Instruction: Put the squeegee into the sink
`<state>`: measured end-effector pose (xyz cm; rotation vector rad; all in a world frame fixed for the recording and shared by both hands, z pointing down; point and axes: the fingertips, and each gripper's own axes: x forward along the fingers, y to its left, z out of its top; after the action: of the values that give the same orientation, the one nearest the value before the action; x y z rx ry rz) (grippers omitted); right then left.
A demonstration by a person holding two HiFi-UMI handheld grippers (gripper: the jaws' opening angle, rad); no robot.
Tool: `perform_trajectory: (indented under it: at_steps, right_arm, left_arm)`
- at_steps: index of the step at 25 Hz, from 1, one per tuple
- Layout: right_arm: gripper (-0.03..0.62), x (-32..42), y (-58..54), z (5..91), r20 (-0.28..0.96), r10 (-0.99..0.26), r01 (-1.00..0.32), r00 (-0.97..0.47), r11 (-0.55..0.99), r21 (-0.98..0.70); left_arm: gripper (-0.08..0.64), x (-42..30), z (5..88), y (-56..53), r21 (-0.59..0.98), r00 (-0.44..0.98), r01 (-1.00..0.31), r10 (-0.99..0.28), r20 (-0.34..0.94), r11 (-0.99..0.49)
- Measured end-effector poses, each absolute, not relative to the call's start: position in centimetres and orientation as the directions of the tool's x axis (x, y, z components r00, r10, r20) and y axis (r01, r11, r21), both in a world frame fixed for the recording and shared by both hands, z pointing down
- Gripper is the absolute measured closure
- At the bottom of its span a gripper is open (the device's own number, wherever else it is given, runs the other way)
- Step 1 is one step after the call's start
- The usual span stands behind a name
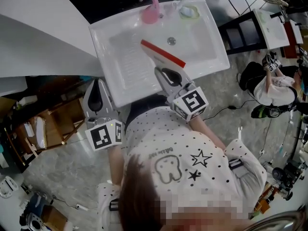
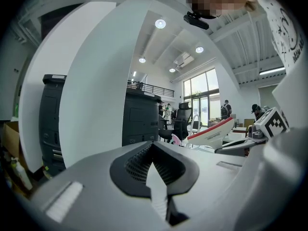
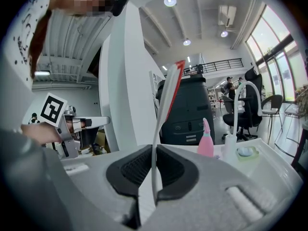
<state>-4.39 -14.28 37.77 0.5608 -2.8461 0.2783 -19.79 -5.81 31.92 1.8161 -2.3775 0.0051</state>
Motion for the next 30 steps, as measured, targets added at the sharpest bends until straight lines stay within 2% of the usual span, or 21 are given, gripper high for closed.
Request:
perform_trajectory:
  at_steps: [12, 19, 30]
  right_arm:
    - [0.571, -7.6, -15.3, 38.8, 0.253, -0.301, -0.363, -0.919, 0.898, -0.248]
    - [0.571, -11.0, -15.3, 40.6, 0.271, -0.254, -0.344, -0.929, 0.861, -0.373]
    - [0.572, -15.3, -15.7, 47.4, 0.411, -0.212, -0.388, -0.886, 0.825, -0.411]
  left_arm:
    - [0.576, -21.1, 31.7, -4.7, 0.07, -0.276, -0.956, -0.953, 0.126, 0.286]
    - [0.575, -22.3, 32.0, -4.1, 0.08, -0.264, -0.958, -0.957, 0.123, 0.275]
    - [0.575, -24.8, 32.3, -3.4, 0.087, -0.258, -0.959, -0.959, 0.12, 0.269]
